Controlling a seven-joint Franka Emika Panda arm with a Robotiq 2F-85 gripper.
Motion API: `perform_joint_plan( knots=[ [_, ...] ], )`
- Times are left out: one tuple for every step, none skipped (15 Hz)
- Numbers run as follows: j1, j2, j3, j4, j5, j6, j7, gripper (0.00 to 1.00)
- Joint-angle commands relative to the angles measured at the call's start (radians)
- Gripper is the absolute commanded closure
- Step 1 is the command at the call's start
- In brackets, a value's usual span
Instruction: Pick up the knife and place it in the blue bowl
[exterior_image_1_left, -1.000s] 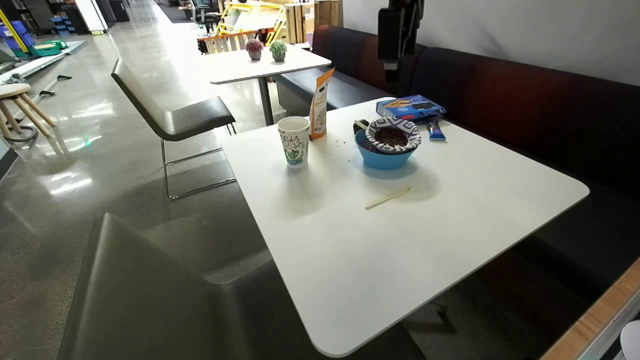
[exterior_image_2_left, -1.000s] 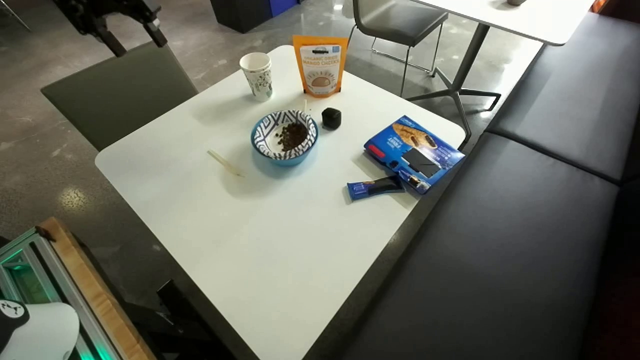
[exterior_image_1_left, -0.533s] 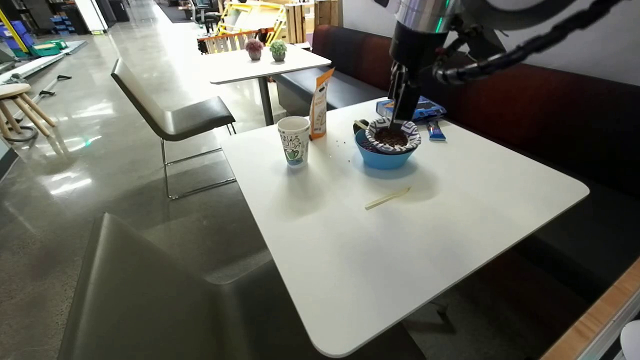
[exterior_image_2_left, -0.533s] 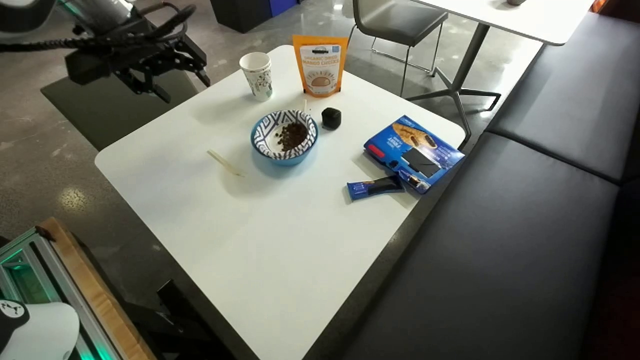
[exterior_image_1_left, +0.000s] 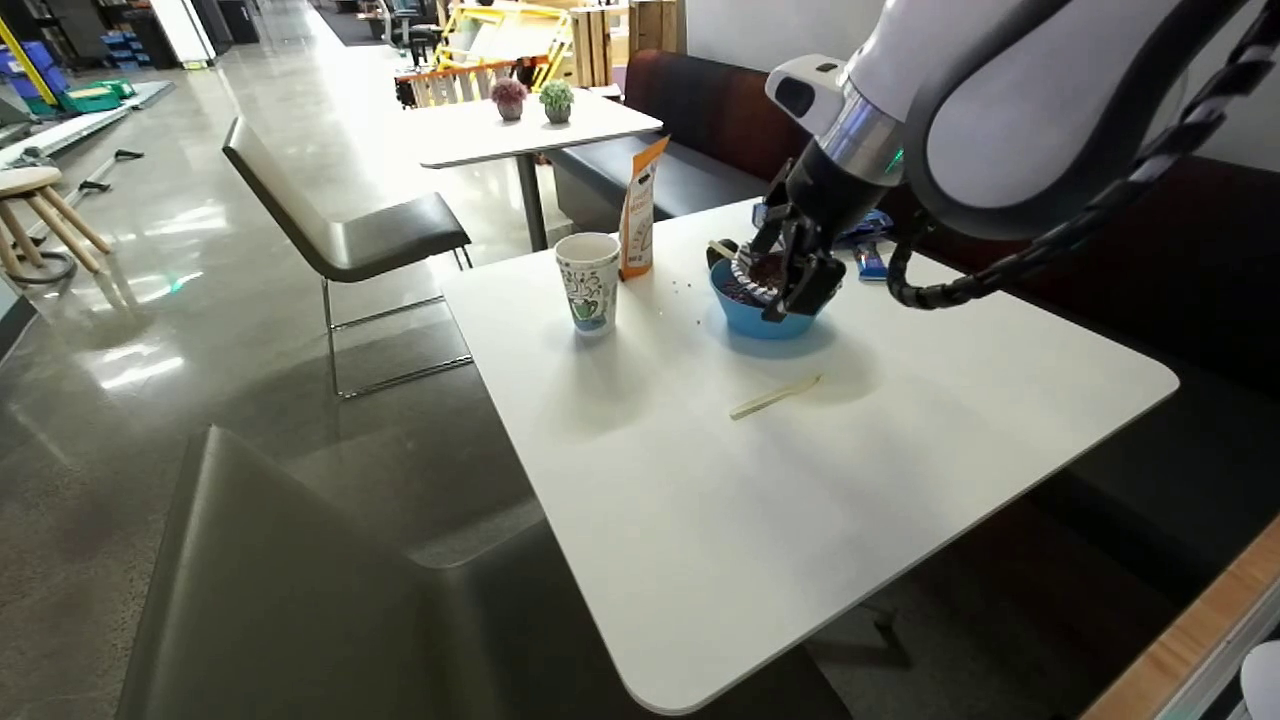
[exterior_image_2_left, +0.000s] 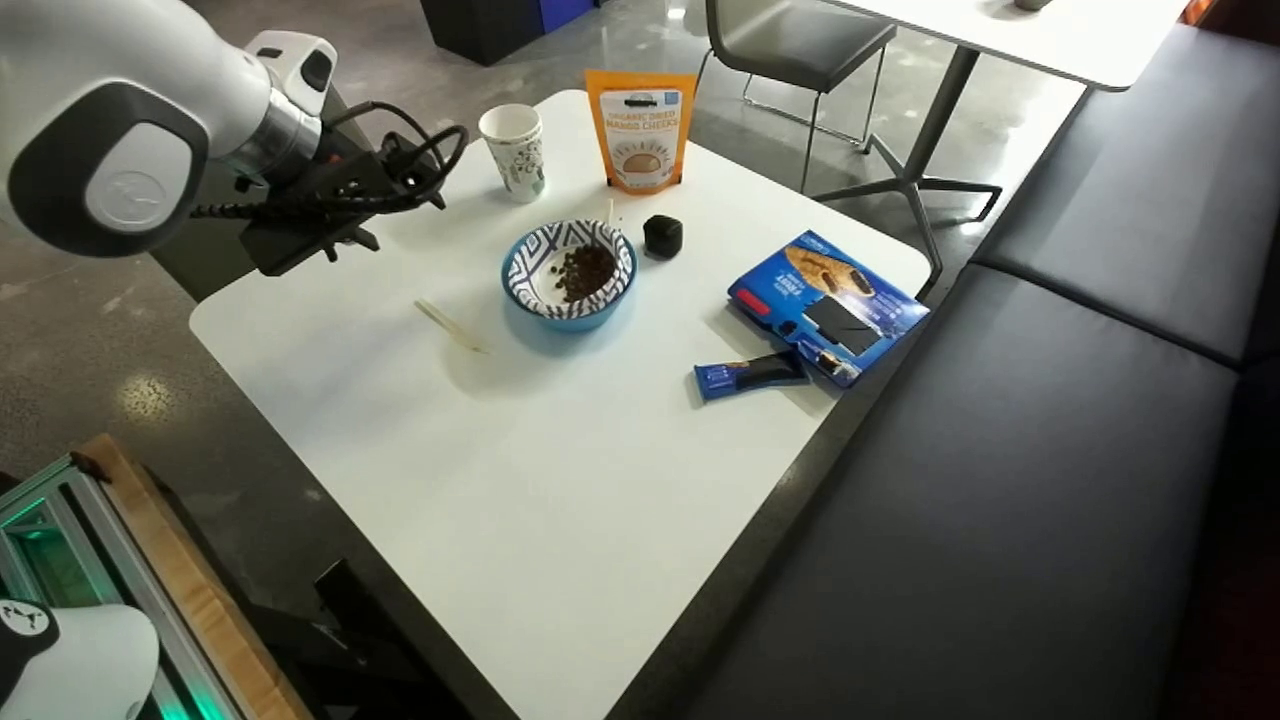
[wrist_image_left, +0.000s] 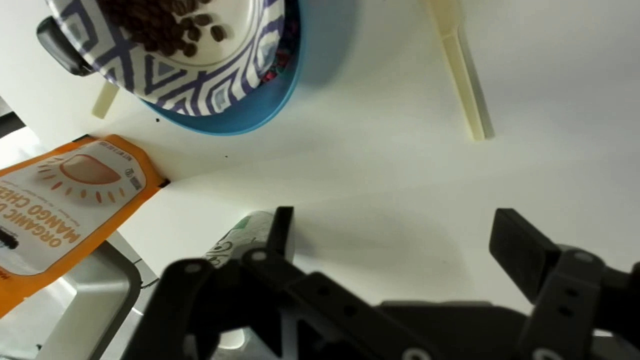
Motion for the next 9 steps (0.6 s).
perform_joint_plan(
  knots=[
    [0.007,0.01,-0.003,0.003,0.002,0.003,0.0,0.0],
    [0.009,0.013,-0.004,0.004,0.003,0.003,0.0,0.0],
    [0.009,0.012,-0.006,0.005,0.003,0.003,-0.001,0.0],
    [0.009,0.012,-0.007,0.006,0.003,0.003,-0.002,0.0],
    [0.009,0.012,-0.008,0.007,0.003,0.003,-0.002,0.0],
    [0.009,0.012,-0.008,0.008,0.003,0.003,-0.003,0.0],
    [-0.03,0.049,-0.019,0.033,-0.076,-0.016,-0.032,0.0],
    [-0.017,0.075,-0.015,0.04,-0.08,-0.005,-0.046,0.0],
    [-0.029,0.103,-0.022,0.052,-0.127,0.007,-0.069,0.0]
  ],
)
